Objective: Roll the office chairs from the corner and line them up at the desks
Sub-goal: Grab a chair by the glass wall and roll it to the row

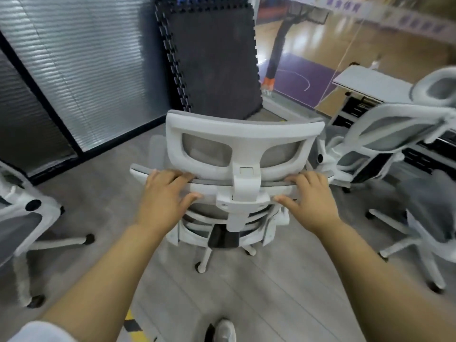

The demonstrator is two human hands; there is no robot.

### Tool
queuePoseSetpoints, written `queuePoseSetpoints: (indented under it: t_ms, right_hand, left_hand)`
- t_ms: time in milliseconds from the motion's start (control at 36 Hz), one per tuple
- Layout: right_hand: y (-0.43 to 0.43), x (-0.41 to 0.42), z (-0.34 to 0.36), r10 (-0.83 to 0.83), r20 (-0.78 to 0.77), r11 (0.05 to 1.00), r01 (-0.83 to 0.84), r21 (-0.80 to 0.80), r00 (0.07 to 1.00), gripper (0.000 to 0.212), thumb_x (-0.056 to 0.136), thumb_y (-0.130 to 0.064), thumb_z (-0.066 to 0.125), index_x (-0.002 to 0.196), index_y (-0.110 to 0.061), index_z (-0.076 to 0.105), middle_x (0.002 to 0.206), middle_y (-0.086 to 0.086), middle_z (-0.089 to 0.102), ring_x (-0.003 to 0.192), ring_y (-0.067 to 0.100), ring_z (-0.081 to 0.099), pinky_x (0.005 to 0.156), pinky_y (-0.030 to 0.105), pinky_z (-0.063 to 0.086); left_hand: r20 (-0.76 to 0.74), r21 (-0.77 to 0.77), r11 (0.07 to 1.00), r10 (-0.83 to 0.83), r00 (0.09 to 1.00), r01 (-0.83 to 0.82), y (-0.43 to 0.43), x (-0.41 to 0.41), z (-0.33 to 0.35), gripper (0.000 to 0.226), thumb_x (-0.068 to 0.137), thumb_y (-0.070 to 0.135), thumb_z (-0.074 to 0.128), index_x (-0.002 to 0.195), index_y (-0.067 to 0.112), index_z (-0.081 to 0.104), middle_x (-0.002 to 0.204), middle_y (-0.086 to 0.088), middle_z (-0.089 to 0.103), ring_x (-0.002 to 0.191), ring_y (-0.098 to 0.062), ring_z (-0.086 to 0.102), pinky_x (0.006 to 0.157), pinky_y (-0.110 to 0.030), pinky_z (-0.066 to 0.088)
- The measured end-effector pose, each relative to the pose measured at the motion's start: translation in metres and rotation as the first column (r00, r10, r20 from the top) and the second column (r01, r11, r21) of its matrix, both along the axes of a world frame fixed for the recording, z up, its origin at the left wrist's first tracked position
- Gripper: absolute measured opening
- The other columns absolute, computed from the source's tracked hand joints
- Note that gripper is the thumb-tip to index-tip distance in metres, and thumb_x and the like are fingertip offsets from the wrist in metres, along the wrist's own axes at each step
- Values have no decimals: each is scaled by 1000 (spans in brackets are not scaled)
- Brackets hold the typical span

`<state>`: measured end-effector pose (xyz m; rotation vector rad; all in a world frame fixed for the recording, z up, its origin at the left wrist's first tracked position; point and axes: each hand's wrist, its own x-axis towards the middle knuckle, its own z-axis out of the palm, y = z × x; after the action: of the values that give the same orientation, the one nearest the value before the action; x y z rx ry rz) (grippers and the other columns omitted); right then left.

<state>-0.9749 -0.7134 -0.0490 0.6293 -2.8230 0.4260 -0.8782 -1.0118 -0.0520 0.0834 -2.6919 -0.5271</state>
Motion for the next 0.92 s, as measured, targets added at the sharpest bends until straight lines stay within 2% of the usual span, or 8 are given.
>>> queuePoseSetpoints:
  t_ms: [83,167,306,556,639,750,861,917]
  right_hand:
    - [20,40,2,-86,13,996,87,-22,996,68,73,-70,49,115,-18,59,110,0,53,111,19,34,98,32,33]
    - [39,81,1,-170,10,984,171,-45,985,56,76,-56,62,117,-18,58,112,0,51,112,17,31,100,32,31]
    - [65,157,3,-284,10,957,284,-64,959,51,79,-48,65,119,-17,59,113,3,52,112,16,29,99,31,29]
    - [106,284,6,-513,41,858,514,-19,857,52,80,-47,66,123,-19,57,120,3,51,118,17,25,104,37,32]
    - [123,319,7,-562,34,826,563,-7,826,52,79,-47,66,122,-18,57,117,5,52,114,18,27,100,36,33]
    - [151,363,8,-627,26,778,628,-14,778,55,77,-53,62,119,-17,60,112,6,54,110,19,29,95,38,37]
    - [182,404,4,-678,-13,735,677,-40,735,74,75,-76,40,112,-16,62,103,6,56,105,22,34,87,40,41]
    - [201,422,1,-708,-22,706,707,-46,706,74,77,-76,37,111,-16,63,102,6,57,104,24,35,85,42,43]
  left_hand:
    - [18,-23,995,-98,995,99,13,15,-3,56,79,54,46,109,13,67,101,-9,65,98,-20,42,91,-56,43]
    - [38,-41,981,-186,982,188,26,31,-5,56,79,54,45,106,12,69,100,-9,67,95,-30,56,90,-57,43]
    - [55,-80,941,-324,944,328,48,63,-5,55,81,53,43,109,13,67,105,-9,65,99,-32,58,99,-55,37]
    - [116,-99,822,-550,827,560,91,110,-10,53,85,54,42,111,15,65,107,-8,63,99,-32,58,96,-56,36]
    - [124,-94,775,-614,780,625,114,124,-8,54,84,56,41,111,16,65,107,-7,63,99,-31,58,98,-53,35]
    - [94,-108,709,-691,717,697,150,143,-6,52,84,55,42,109,15,65,105,-7,64,95,-31,59,97,-51,35]
    - [71,-107,643,-756,651,758,192,158,-8,48,83,52,48,108,15,65,102,-7,63,93,-31,59,94,-54,38]
    - [71,-108,616,-778,624,780,215,165,-8,47,82,52,48,107,15,65,102,-7,62,93,-31,59,94,-54,37]
